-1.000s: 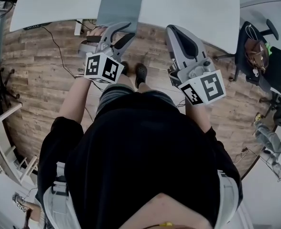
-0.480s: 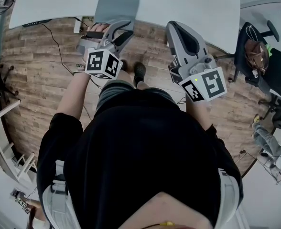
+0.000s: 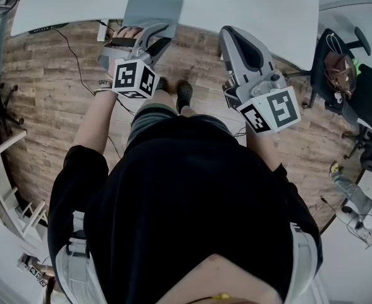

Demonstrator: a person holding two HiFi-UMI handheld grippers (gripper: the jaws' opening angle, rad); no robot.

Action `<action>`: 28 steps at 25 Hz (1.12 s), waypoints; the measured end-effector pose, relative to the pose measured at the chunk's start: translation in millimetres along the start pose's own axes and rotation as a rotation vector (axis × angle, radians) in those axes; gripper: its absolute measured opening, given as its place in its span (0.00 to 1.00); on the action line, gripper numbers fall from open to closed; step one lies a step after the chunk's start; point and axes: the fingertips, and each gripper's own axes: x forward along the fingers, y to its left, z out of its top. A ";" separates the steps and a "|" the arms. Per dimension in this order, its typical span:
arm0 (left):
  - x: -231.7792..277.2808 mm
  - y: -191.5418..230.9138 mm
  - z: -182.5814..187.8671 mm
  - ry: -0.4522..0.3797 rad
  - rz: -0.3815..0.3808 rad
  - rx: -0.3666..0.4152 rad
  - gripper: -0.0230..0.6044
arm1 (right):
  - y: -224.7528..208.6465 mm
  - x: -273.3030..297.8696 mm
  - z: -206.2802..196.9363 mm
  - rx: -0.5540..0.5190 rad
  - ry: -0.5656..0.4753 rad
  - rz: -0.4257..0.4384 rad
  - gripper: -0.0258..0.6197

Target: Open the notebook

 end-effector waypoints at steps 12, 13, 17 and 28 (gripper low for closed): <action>9.6 -11.3 -8.4 0.032 -0.070 -0.046 0.23 | 2.2 -0.6 0.6 0.012 -0.001 0.018 0.05; 10.4 -12.2 -8.6 0.038 -0.065 -0.037 0.23 | 2.1 -1.2 0.9 0.011 -0.001 0.019 0.05; 12.5 -12.7 -10.0 0.055 -0.056 -0.035 0.24 | 1.0 -1.8 0.7 0.014 -0.004 0.017 0.05; 6.9 -6.7 -2.0 0.018 -0.117 -0.186 0.13 | -1.1 -3.4 6.8 0.011 -0.033 0.023 0.05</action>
